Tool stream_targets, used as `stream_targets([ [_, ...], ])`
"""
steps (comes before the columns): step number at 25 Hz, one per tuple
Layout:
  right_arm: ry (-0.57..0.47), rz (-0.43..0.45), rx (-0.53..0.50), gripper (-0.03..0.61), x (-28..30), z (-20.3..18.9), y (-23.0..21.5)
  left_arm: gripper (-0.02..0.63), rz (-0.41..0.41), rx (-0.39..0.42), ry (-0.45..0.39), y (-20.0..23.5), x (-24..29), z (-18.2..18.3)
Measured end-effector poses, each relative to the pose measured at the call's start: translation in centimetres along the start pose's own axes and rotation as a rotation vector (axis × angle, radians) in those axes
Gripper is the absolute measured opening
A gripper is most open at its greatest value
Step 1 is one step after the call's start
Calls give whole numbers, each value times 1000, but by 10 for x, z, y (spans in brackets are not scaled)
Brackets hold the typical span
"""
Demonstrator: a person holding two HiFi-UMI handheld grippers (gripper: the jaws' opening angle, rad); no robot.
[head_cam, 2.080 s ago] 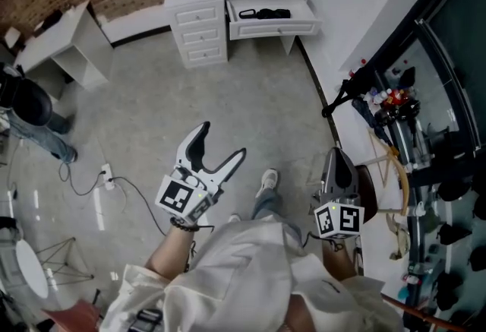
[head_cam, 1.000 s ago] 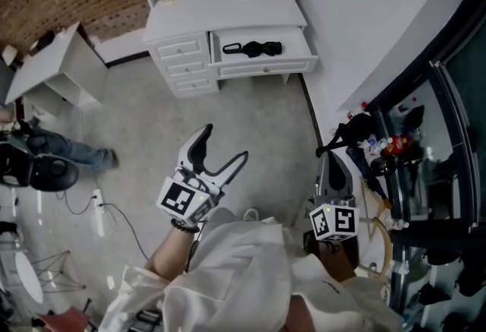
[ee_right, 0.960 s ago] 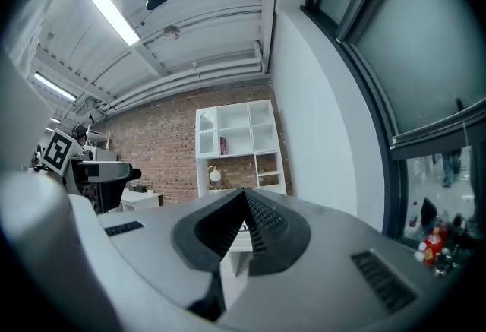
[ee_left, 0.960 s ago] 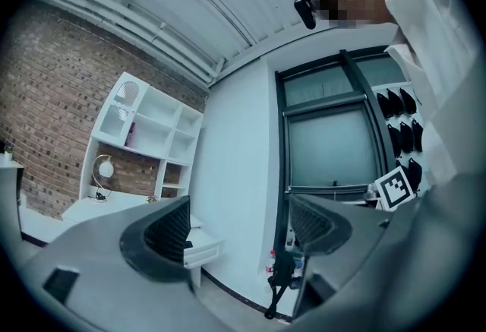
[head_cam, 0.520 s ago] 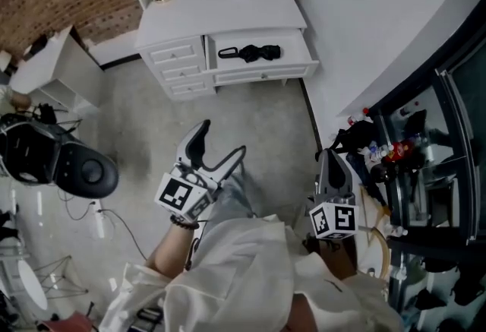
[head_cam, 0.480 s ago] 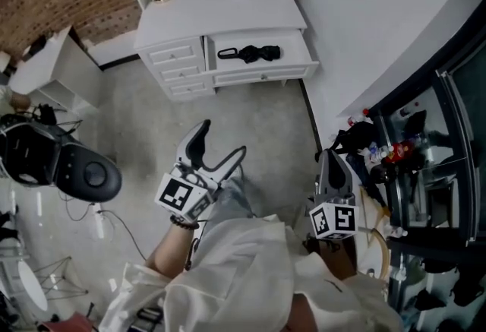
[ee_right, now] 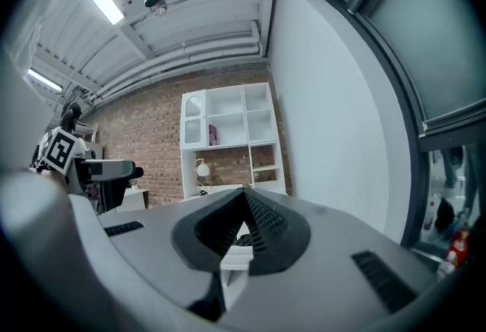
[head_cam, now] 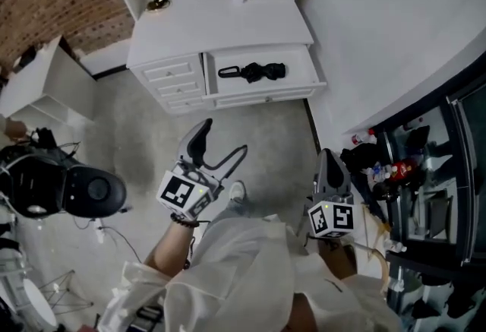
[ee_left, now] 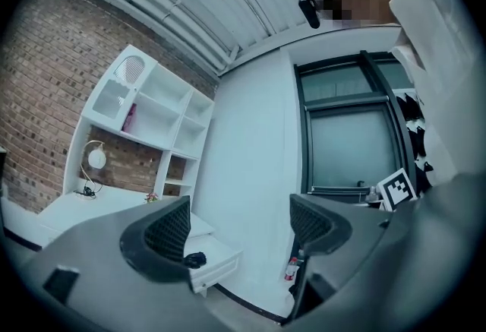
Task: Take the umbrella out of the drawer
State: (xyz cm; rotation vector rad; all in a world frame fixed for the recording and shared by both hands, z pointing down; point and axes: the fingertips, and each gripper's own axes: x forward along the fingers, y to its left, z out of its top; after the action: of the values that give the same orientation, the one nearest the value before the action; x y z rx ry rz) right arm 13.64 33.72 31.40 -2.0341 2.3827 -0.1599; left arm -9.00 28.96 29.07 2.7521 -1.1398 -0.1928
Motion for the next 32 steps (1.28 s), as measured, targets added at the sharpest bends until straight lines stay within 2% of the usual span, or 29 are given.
stream_targets([
  [11,-3,-15,-25,17,98,10,16,394,-35,8,9,88,51,5],
  [20,22,-16,4,17,152,5,5,394,-54,-12,39,122,101,-3],
  [27,61,22,21,17,219,-10,-24,394,-55,-5,64,149,167,-14],
  [32,120,66,41,17,298,-20,-44,394,-74,-3,80,188,238,-17],
])
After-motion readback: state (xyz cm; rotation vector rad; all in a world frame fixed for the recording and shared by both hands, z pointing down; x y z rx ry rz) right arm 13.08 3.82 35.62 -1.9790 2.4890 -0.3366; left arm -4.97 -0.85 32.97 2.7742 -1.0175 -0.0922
